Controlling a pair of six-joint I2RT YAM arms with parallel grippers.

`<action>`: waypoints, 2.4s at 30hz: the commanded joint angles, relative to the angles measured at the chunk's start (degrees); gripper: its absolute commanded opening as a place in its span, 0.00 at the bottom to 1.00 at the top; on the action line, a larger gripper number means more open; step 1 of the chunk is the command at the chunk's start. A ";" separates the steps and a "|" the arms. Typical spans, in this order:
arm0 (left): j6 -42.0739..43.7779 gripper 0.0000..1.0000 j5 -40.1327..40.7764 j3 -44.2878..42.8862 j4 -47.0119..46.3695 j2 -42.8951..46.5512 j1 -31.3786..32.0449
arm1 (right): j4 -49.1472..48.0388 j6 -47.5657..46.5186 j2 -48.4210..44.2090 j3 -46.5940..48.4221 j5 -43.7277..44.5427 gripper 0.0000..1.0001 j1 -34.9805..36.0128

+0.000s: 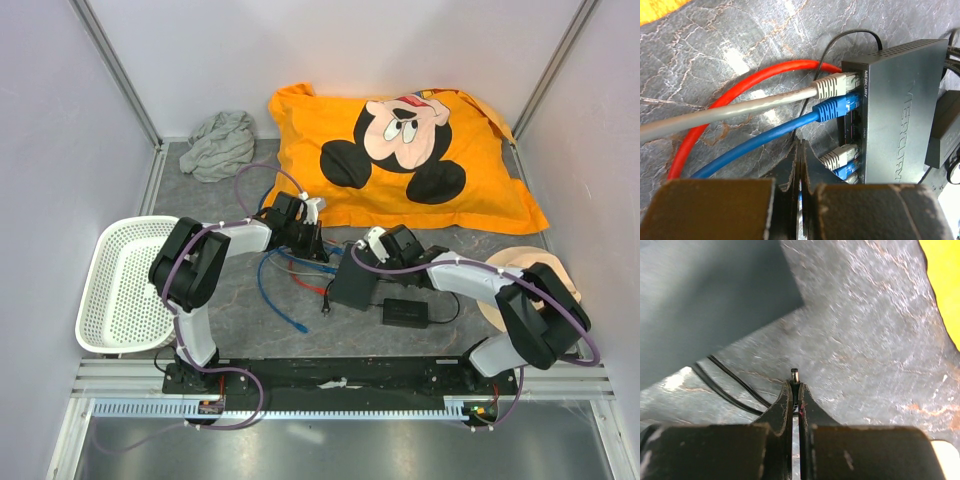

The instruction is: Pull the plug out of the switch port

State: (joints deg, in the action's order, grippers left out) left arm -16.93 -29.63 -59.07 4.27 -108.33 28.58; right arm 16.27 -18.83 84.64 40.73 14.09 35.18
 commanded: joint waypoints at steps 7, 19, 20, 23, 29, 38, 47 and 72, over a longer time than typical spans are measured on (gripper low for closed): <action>3.31 0.02 3.00 0.71 5.22 0.31 0.60 | 2.45 -1.38 2.02 0.05 5.69 0.00 -11.52; 4.45 0.02 3.08 1.15 5.04 3.04 0.60 | -0.45 -9.73 7.82 4.79 6.48 0.00 -30.77; 4.53 0.02 3.00 1.24 5.13 3.21 0.60 | -0.63 -9.73 8.08 5.67 6.48 0.00 -32.61; 4.89 0.01 3.26 1.41 5.13 3.92 0.60 | -0.80 -9.73 8.87 7.16 6.57 0.00 -34.82; 4.98 0.02 3.35 1.68 5.22 4.71 0.60 | -0.54 -8.59 9.05 9.71 6.57 0.00 -34.91; 5.32 0.02 3.43 1.67 5.66 5.06 0.60 | 4.03 -3.50 10.11 14.55 3.06 0.00 -34.92; 9.72 0.02 4.75 7.55 10.05 17.44 -2.03 | 3.86 -3.67 10.02 15.52 6.21 0.00 -36.67; 19.21 0.55 -12.03 -15.98 16.55 2.19 -5.81 | 23.11 11.70 8.25 24.15 -53.28 0.86 -16.99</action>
State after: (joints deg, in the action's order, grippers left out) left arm -2.55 -38.17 -68.60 18.20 -99.44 24.08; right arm 38.50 -10.04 90.48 68.10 -30.06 16.67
